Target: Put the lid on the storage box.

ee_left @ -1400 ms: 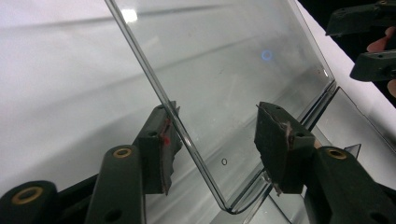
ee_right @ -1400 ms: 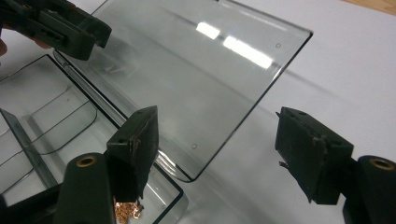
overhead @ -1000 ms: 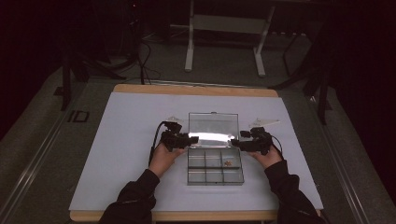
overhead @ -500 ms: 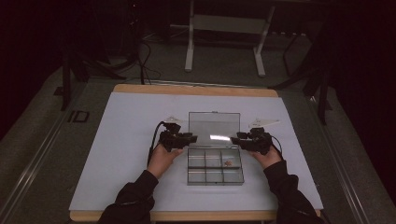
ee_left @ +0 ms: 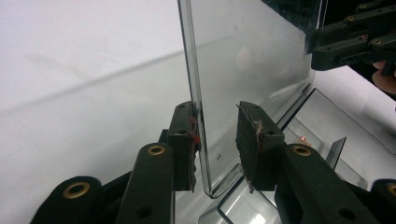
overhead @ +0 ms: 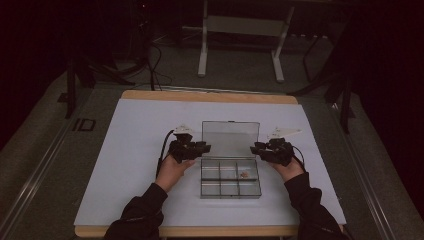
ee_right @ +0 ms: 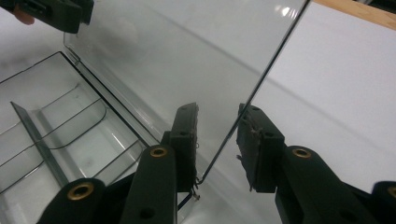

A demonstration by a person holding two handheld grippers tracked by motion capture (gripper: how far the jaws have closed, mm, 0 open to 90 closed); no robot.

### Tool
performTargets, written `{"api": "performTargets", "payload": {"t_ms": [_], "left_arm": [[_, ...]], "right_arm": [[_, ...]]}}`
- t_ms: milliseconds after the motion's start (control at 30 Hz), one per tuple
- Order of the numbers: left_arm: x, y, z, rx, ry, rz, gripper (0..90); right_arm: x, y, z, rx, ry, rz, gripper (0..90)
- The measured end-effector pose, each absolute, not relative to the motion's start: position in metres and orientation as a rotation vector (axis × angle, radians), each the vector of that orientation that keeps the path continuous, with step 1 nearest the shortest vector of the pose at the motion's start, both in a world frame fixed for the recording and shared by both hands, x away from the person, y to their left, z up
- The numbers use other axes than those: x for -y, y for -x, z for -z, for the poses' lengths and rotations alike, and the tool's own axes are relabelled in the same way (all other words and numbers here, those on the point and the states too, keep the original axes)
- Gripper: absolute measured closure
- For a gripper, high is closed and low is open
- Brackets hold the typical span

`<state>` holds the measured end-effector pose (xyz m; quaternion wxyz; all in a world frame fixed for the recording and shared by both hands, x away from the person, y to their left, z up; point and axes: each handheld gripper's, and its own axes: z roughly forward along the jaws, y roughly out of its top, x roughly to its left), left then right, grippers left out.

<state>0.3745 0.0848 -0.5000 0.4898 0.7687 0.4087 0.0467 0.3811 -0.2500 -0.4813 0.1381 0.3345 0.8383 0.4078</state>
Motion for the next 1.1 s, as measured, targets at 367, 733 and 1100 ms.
{"api": "performTargets", "payload": {"t_ms": [367,733,1100], "left_arm": [[-0.087,-0.367,0.491,-0.957,-1.873,-0.138,68.6],[-0.090,-0.359,0.485,-0.928,-1.877,-0.156,71.5],[-0.090,-0.351,0.484,-0.905,-1.892,-0.179,72.5]], "right_arm": [[0.252,-0.375,0.474,-2.425,-0.934,-1.211,68.3],[0.257,-0.365,0.469,-2.420,-0.888,-1.226,73.1],[0.260,-0.358,0.469,-2.420,-0.864,-1.224,79.2]]}}
